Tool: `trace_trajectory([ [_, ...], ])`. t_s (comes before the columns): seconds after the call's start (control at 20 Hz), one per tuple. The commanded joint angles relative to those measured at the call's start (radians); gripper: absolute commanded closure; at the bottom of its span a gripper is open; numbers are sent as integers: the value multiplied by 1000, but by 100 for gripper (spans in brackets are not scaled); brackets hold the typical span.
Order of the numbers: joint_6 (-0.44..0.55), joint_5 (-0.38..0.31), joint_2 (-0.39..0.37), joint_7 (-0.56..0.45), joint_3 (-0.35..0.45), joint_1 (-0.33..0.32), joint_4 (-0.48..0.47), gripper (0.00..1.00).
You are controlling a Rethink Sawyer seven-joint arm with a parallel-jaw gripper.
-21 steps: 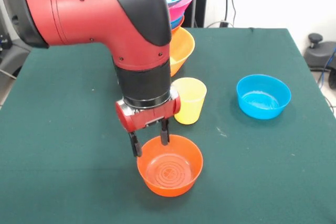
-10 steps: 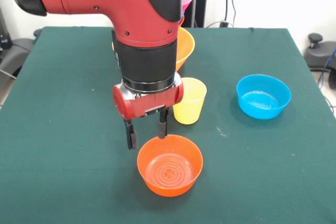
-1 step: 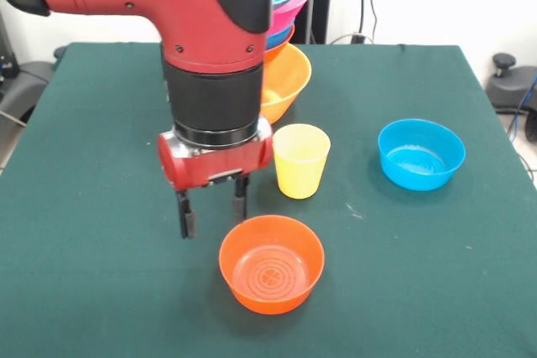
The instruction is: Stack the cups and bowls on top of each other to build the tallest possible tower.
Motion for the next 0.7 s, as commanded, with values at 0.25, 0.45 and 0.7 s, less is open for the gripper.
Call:
trace_trajectory([
  [0.25,-98,43,83,240,-119,4,-20,0],
  [0.45,-94,69,97,229,-118,10,-28,0],
  [0.7,-113,100,95,250,-115,10,-22,0],
])
